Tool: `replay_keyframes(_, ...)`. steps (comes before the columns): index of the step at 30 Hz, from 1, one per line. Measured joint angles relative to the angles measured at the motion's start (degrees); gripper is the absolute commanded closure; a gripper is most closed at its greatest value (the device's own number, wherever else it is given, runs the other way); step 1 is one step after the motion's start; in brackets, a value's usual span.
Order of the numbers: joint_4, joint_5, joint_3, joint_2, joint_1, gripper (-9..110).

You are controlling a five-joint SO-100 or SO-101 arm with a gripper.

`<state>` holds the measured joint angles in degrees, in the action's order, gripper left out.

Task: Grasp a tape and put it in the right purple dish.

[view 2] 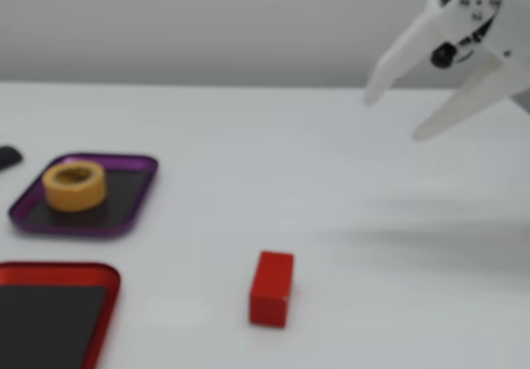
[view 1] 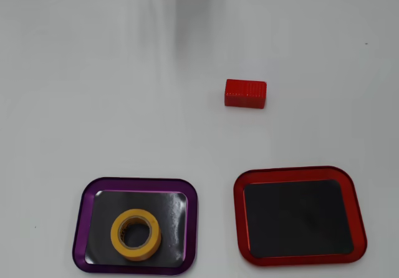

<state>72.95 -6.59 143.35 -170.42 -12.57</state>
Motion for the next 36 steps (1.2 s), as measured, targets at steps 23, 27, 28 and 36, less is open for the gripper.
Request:
replay_keyframes(23, -2.0, 3.2, 30.1, -20.4, 0.0, 102)
replay_keyframes(27, -1.2, 3.3, 30.1, -20.4, 0.0, 102)
replay_keyframes(28, -1.0, 3.3, 30.1, -20.4, 0.0, 102)
replay_keyframes(36, -0.4, 3.3, 30.1, -20.4, 0.0, 102)
